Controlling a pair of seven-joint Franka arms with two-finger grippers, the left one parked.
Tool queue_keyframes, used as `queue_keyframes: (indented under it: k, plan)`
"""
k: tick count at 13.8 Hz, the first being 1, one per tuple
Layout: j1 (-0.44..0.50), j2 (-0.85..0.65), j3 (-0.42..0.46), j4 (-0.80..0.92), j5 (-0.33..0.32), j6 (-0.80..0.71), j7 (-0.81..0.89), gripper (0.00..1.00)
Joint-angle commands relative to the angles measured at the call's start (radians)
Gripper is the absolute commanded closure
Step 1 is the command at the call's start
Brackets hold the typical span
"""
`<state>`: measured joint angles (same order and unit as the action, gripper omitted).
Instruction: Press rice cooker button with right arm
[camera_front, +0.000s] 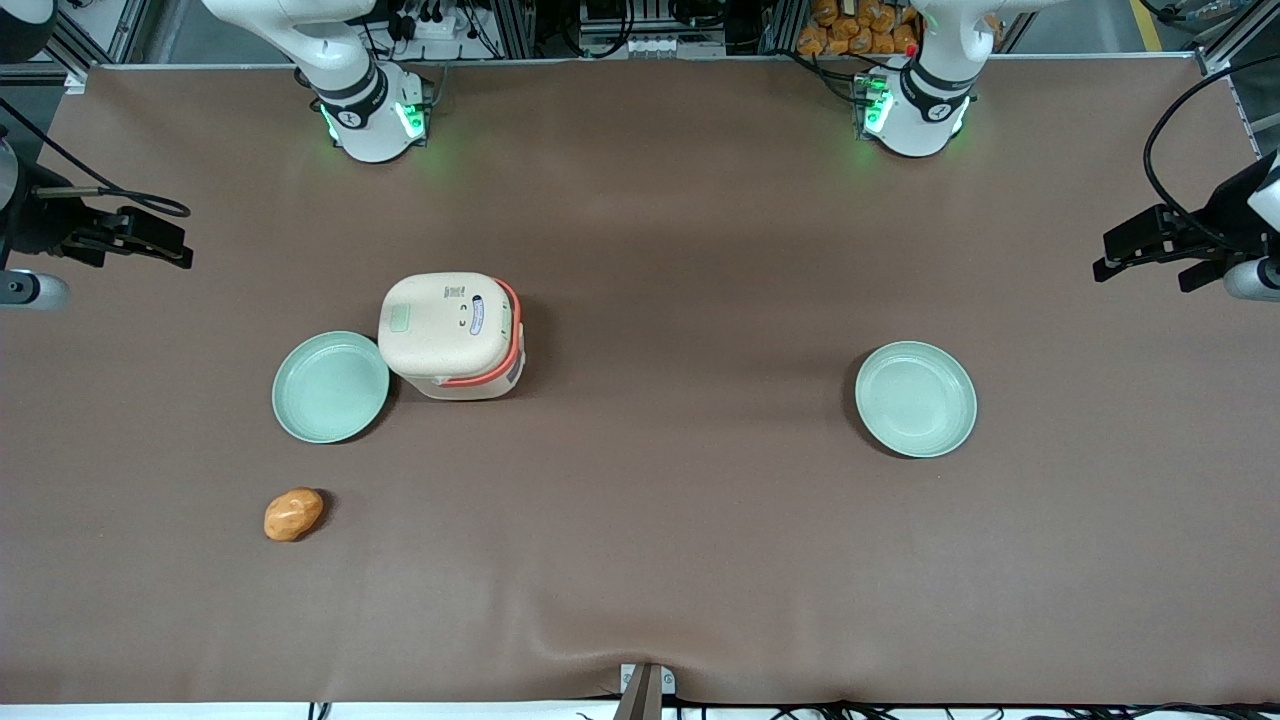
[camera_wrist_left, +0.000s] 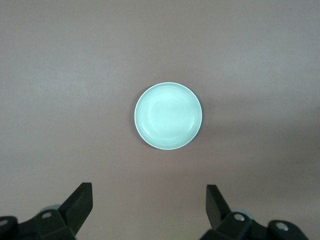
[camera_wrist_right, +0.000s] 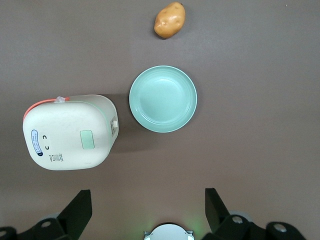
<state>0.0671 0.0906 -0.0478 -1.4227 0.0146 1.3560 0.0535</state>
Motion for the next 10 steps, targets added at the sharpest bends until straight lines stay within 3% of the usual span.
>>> queue_keyframes:
  k: [1,10]
  plan:
    - [0.01,0.003,0.0,0.013,-0.019,-0.012,0.008,0.0]
    - [0.154,0.061,0.006,-0.025,-0.004,0.044,0.052,0.0]
